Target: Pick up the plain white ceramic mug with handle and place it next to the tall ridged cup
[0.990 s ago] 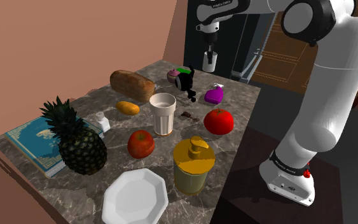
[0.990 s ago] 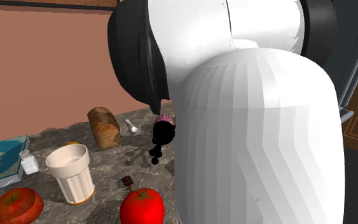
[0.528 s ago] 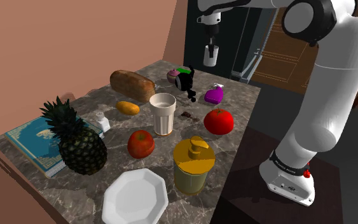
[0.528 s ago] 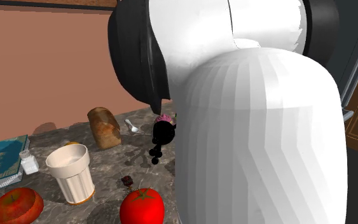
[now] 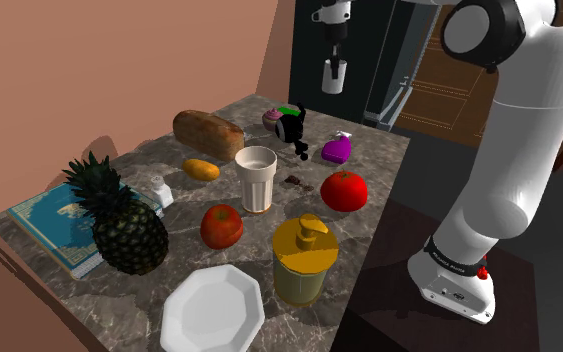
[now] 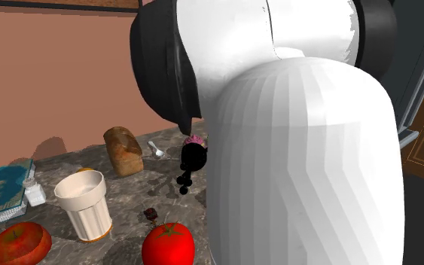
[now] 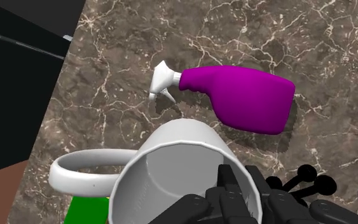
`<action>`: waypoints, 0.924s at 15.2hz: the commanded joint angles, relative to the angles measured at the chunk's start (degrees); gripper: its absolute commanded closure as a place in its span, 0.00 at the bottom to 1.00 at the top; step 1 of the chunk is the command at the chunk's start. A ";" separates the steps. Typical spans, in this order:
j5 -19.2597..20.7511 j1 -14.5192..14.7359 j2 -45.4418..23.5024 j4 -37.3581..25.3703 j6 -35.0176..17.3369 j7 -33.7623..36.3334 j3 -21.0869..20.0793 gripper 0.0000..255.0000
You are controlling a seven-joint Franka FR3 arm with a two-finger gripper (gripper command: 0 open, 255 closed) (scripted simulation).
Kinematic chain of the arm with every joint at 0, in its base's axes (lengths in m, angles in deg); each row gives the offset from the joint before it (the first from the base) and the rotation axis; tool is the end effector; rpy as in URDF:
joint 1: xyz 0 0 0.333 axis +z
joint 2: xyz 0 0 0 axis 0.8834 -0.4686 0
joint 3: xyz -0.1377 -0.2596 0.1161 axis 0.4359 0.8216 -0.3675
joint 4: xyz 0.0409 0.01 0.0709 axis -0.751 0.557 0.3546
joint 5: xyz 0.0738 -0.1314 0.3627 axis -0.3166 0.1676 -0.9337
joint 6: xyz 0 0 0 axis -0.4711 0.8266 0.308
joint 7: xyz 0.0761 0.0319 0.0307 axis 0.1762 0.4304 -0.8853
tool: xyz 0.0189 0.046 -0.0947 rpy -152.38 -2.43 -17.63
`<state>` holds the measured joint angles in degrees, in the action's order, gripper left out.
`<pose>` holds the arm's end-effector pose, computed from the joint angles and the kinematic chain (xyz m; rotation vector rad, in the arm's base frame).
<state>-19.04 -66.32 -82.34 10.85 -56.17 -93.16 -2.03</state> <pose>0.5699 -0.2410 0.5641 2.9933 0.6814 -0.2448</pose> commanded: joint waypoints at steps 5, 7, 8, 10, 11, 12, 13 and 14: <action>-0.40 -0.38 -1.26 -5.72 4.51 -0.63 0.09 1.00; 0.16 1.63 0.54 -3.47 4.28 2.15 -0.84 1.00; 0.38 2.60 1.33 -2.51 4.23 3.54 -1.31 1.00; 0.72 4.45 2.70 -0.86 4.20 6.31 -2.32 1.00; 0.84 5.33 3.29 -0.17 4.22 7.69 -2.85 1.00; 0.93 6.19 3.80 0.43 4.27 9.06 -3.38 1.00; 1.00 7.04 4.25 0.94 4.33 10.42 -3.92 1.00; 1.03 7.87 4.64 1.37 4.42 11.78 -4.46 1.00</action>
<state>-18.17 -59.26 -78.49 11.51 -51.94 -82.72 -6.02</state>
